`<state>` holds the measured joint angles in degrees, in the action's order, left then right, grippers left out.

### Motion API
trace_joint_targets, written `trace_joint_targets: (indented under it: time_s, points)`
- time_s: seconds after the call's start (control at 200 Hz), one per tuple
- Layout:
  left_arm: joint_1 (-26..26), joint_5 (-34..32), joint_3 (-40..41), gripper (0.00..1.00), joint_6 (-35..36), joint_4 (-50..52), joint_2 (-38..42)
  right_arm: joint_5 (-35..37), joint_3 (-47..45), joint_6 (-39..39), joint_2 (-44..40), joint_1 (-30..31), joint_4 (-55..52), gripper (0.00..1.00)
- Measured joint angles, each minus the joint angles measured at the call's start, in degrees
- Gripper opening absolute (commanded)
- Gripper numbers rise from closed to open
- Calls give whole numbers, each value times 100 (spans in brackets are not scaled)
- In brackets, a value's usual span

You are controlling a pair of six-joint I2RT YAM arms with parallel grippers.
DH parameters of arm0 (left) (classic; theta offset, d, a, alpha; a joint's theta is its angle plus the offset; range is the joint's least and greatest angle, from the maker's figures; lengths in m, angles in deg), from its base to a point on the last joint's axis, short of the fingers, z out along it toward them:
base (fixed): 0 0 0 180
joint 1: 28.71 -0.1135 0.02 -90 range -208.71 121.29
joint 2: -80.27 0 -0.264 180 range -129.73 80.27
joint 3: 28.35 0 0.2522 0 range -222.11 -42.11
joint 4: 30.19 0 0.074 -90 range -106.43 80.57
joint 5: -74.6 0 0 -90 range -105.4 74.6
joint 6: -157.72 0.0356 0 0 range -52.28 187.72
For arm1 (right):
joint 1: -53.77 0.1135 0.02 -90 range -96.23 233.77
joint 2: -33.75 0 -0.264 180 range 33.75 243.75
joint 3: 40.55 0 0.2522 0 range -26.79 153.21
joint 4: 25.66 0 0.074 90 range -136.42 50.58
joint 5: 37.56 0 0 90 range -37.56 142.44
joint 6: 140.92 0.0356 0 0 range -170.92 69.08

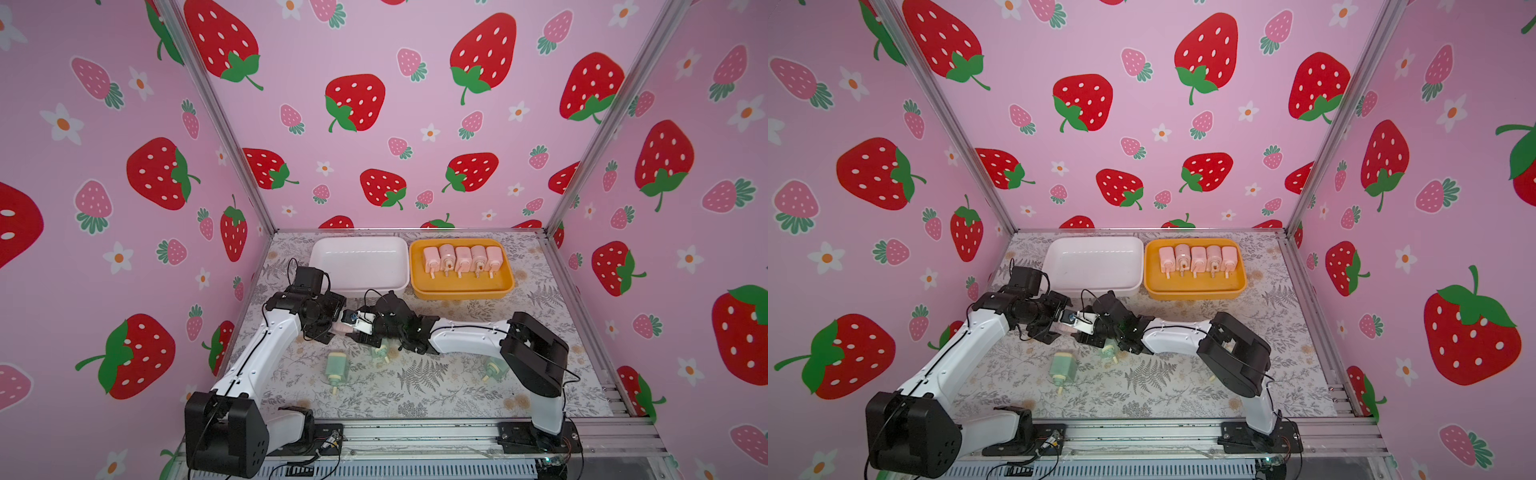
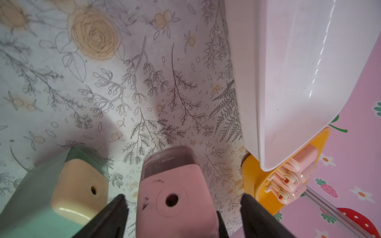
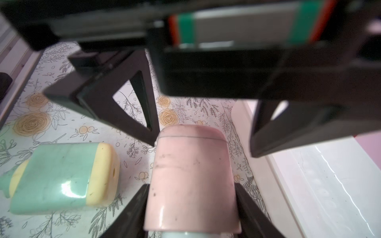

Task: Place the pencil sharpeners by color into the storage box
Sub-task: Pick up the pencil sharpener from the center of the board, then place the pencil sharpener in the storage box.

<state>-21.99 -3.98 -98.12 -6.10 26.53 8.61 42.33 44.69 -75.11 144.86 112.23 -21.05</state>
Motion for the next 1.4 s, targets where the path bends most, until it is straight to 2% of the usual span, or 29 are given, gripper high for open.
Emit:
trace_joint_targets:
  time_s: [0.175, 0.495, 0.735, 0.855, 1.006, 1.176, 1.401]
  points:
    - [-9, -479, -2, 100, 654, -229, -28, -319, -293, -9, -479, -498, -404, 0]
    - [-9, -695, 7, 100, 1773, -1058, -63, -848, -505, -146, -1421, -1915, -1285, 0]
    - [0, -437, 74, 99, 2402, -1676, -96, -1561, -640, -197, -1790, -2752, -1611, 0]
    - [15, -162, 81, 100, 2717, -1926, -275, -1998, -612, -435, -1937, -3401, -1880, 0]
    - [33, 179, 179, 100, 2905, -2367, -450, -2658, -326, -1019, -1803, -4323, -2614, 0]
    - [138, 186, 210, 100, 3080, -2745, -472, -3447, 437, -1803, -1097, -5171, -3447, 0]
    - [190, 39, -142, 100, 3335, -2949, -927, -3644, 756, -2662, -540, -5261, -4124, 0]
